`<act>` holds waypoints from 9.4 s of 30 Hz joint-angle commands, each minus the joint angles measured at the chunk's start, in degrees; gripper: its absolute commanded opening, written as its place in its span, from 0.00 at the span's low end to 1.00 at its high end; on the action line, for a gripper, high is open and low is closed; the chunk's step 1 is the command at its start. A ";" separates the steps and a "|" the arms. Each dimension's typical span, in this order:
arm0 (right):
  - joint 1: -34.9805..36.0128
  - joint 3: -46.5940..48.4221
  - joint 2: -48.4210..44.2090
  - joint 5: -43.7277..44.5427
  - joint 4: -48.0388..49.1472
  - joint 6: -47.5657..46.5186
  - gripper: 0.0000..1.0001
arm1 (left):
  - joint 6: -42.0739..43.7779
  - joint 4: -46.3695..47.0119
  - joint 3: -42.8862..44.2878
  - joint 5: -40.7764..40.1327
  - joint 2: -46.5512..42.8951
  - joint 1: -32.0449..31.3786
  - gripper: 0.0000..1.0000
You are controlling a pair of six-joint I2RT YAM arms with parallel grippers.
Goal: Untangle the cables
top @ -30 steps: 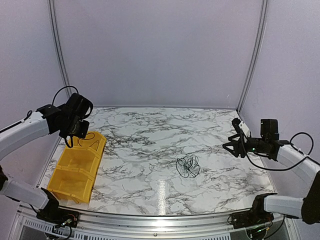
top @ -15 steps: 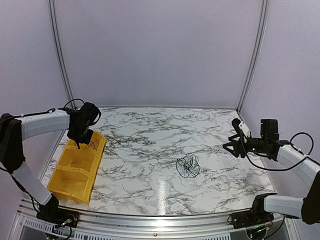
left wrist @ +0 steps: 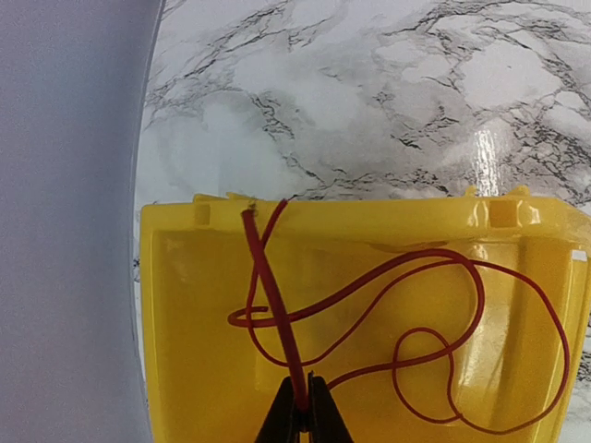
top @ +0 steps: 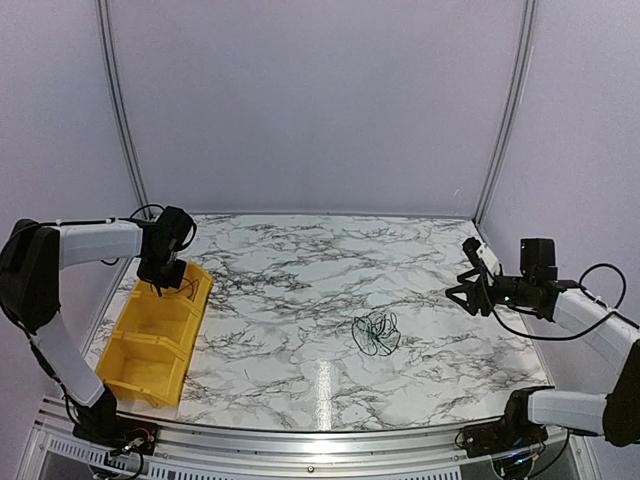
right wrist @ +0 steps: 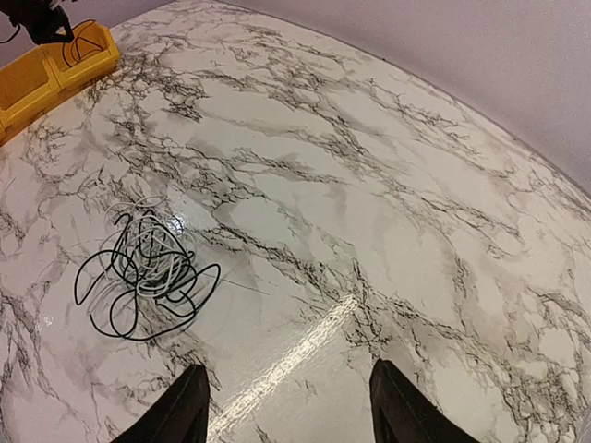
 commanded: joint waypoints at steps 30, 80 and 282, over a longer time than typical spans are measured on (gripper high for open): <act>-2.34 1.14 -1.21 -1.23 -1.10 -1.28 0.60 | 5.07 26.36 -19.05 18.95 -37.57 -3.89 0.78; 17.25 12.09 21.61 5.75 -0.67 -5.71 0.36 | -39.48 41.97 8.02 40.49 21.47 -34.98 0.47; 8.20 8.37 13.99 5.14 -1.96 -5.81 0.64 | -33.81 -12.74 -14.19 2.06 -18.84 -6.95 0.48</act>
